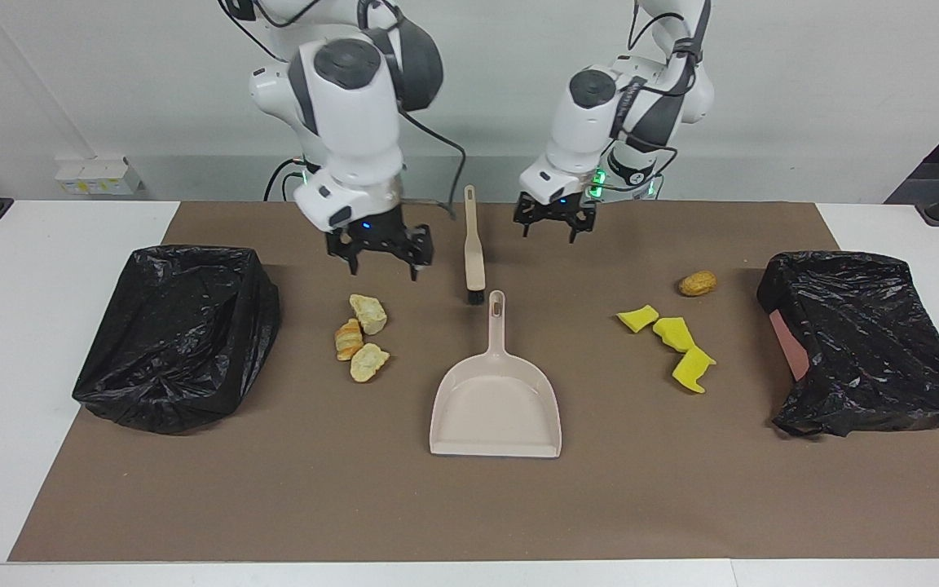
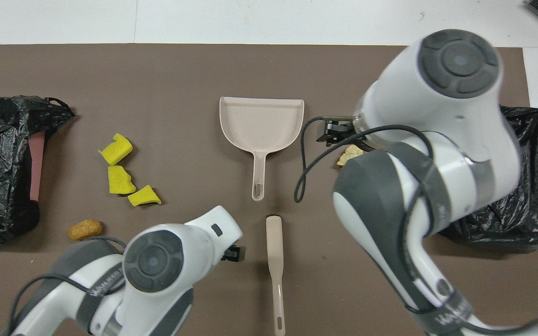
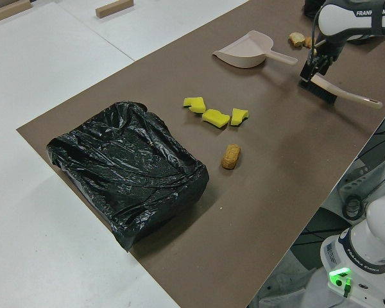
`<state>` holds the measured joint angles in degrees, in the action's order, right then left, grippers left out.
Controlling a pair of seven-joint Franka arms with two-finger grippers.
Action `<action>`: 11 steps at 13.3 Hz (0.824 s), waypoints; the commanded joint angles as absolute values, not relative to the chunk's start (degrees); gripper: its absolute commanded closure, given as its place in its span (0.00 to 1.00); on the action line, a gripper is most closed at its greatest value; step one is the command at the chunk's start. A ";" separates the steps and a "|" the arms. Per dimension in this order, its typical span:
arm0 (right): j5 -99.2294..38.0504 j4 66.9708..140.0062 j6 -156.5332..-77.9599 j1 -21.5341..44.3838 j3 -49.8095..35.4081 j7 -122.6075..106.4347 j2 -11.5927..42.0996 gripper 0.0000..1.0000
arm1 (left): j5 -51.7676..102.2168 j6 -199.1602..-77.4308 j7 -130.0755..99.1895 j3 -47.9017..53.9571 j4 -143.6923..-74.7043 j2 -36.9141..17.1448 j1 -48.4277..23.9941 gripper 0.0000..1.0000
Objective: Sweep and dump trash in bin
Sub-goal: 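Grasp the dustpan handle with the right gripper while the left gripper grasps the brush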
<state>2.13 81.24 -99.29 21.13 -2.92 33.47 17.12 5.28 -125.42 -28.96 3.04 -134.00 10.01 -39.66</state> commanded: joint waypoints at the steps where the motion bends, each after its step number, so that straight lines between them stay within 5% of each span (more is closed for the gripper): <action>1: 2.99 74.28 -100.89 23.89 -2.90 37.08 24.76 0.00 | 5.80 -132.08 -36.54 1.85 -139.22 12.05 -47.44 0.00; 6: 3.08 73.83 -105.54 31.63 -2.99 41.92 30.84 0.00 | 5.80 -138.95 -49.38 1.85 -139.04 6.60 -57.82 0.00; 11: 2.20 78.48 -110.99 33.40 -2.99 43.51 31.90 0.08 | 5.71 -140.01 -52.11 2.37 -138.34 3.44 -59.76 0.00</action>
<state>2.30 76.46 -108.29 33.31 -2.96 42.51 31.93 5.28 -138.60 -50.12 3.07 -138.31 4.81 -57.76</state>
